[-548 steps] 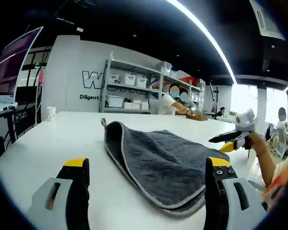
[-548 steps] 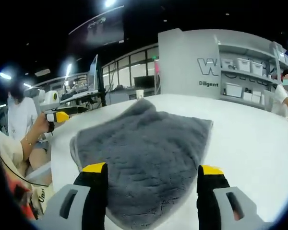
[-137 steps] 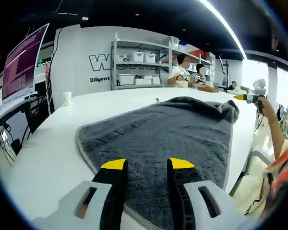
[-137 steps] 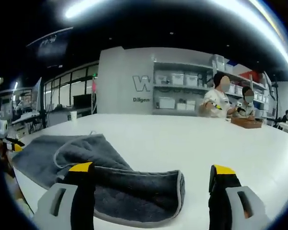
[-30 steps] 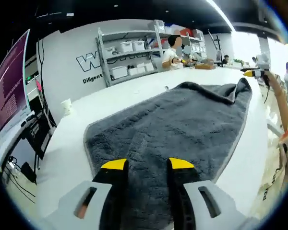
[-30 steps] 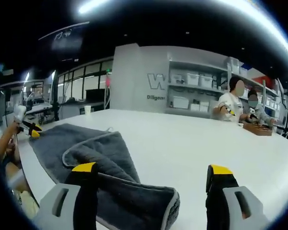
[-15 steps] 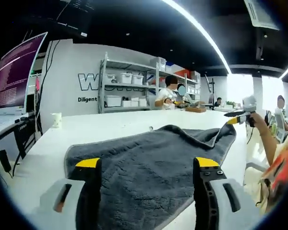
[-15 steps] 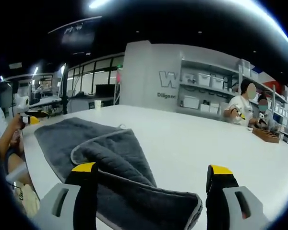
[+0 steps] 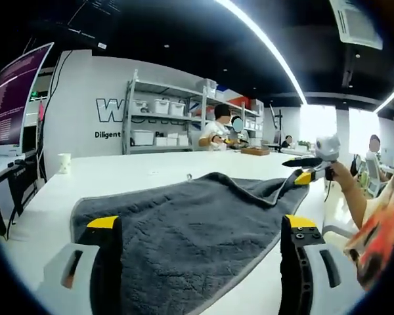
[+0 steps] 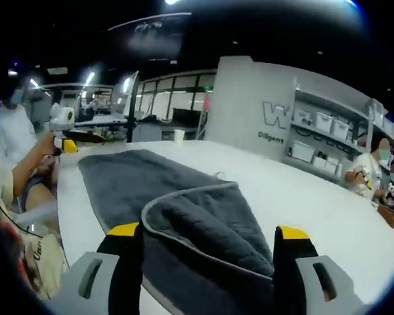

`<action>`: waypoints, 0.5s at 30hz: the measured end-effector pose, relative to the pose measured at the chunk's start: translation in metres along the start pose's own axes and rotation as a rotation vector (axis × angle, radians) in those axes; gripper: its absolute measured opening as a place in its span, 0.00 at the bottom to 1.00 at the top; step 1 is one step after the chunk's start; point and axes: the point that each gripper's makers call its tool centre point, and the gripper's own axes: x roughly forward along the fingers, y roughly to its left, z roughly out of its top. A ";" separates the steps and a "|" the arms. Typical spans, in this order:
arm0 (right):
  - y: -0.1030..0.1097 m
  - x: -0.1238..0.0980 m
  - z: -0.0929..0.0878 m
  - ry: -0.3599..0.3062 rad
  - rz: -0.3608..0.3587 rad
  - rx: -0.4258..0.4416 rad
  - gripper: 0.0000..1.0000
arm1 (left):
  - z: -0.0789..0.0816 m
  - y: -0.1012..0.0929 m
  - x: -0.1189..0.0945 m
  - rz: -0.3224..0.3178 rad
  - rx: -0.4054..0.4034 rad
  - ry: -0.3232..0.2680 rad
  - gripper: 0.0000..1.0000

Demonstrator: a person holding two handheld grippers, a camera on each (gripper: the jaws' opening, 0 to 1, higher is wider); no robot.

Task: Open the folded towel by lifting each exposed corner and separating the folded layers until the towel lies flat within the target outline without major curled edges

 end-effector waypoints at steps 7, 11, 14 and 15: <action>0.038 0.023 -0.003 0.030 0.094 -0.029 0.52 | 0.001 -0.004 -0.001 -0.001 0.004 -0.001 1.00; 0.059 0.037 -0.003 0.042 0.126 -0.051 0.42 | 0.003 -0.006 -0.002 -0.002 0.006 -0.007 1.00; 0.069 0.048 -0.004 0.059 0.141 -0.070 0.39 | 0.004 -0.008 -0.002 -0.004 0.007 -0.007 1.00; 0.071 0.049 -0.005 0.062 0.141 -0.071 0.37 | 0.004 -0.009 -0.002 -0.004 0.010 -0.008 1.00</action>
